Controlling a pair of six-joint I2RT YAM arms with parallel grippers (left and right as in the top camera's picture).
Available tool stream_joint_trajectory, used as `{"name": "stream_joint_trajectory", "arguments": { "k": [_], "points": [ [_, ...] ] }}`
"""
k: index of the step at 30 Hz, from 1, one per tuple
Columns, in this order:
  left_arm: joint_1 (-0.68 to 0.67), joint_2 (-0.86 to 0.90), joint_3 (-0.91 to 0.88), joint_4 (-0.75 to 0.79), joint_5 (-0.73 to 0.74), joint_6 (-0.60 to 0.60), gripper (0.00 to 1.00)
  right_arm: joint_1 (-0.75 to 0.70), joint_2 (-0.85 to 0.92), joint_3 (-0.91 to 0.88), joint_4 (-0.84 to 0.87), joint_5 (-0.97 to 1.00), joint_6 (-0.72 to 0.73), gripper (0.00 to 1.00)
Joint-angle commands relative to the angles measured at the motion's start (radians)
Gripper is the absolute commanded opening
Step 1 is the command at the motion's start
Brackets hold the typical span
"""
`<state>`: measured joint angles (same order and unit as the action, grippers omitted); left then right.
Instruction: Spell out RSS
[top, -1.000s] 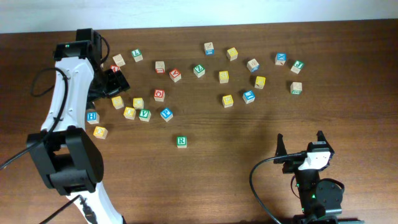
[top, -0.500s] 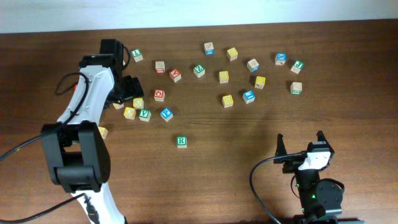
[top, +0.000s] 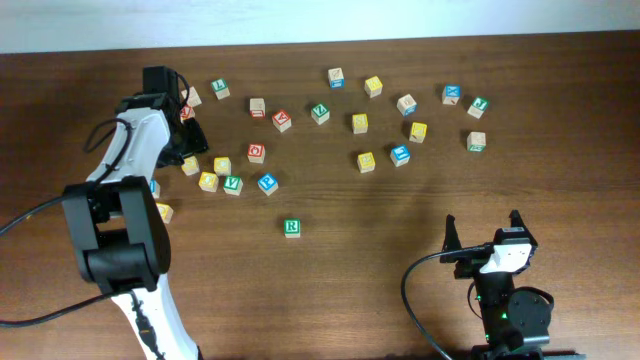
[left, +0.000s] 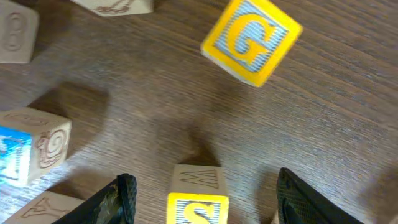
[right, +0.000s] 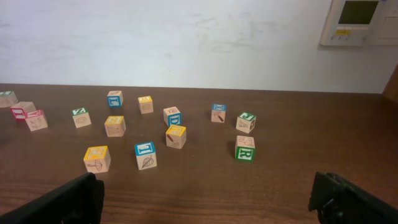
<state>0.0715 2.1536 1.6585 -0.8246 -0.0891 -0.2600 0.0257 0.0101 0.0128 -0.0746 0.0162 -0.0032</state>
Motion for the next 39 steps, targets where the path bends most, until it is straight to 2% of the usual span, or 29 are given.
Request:
{"name": "stream_joint_trajectory", "arguments": {
  "k": [1,4,5,6,9,15,26,30,32,33,35,37,39],
  "points": [
    [0.003,0.050,-0.005,0.001,0.034,0.032,0.63,-0.005,-0.006,-0.007,-0.006,-0.002,0.004,0.98],
    [0.003,0.058,-0.005,0.002,0.033,0.032,0.58,-0.005,-0.006,-0.007,-0.005,-0.002,0.004,0.98],
    [0.003,0.058,-0.005,0.002,0.033,0.031,0.49,-0.005,-0.006,-0.007,-0.005,-0.002,0.004,0.98],
    [0.003,0.058,-0.005,0.001,0.033,0.031,0.43,-0.005,-0.006,-0.007,-0.005,-0.002,0.004,0.98],
    [0.003,0.058,-0.005,0.001,0.033,0.031,0.44,-0.005,-0.006,-0.007,-0.005,-0.002,0.004,0.98],
    [0.003,0.058,-0.005,-0.018,0.035,0.030,0.30,-0.005,-0.006,-0.007,-0.005,-0.002,0.004,0.98],
    [0.003,0.050,0.053,-0.117,0.128,0.030,0.24,-0.005,-0.006,-0.007,-0.005,-0.002,0.004,0.98],
    [0.003,-0.070,0.165,-0.205,0.129,0.030,0.24,-0.005,-0.006,-0.007,-0.005,-0.002,0.004,0.98],
    [0.003,-0.166,0.172,-0.230,0.211,0.029,0.25,-0.005,-0.006,-0.007,-0.005,-0.002,0.004,0.98],
    [-0.004,-0.217,0.172,-0.294,0.365,0.029,0.25,-0.005,-0.006,-0.007,-0.005,-0.002,0.004,0.98],
    [-0.045,-0.226,0.171,-0.395,0.471,0.030,0.22,-0.005,-0.006,-0.007,-0.005,-0.002,0.004,0.98],
    [-0.151,-0.224,0.153,-0.467,0.479,0.018,0.22,-0.005,-0.006,-0.007,-0.005,-0.002,0.004,0.98],
    [-0.323,-0.222,0.090,-0.470,0.426,-0.106,0.22,-0.005,-0.006,-0.007,-0.005,-0.002,0.004,0.98]
  ]
}}
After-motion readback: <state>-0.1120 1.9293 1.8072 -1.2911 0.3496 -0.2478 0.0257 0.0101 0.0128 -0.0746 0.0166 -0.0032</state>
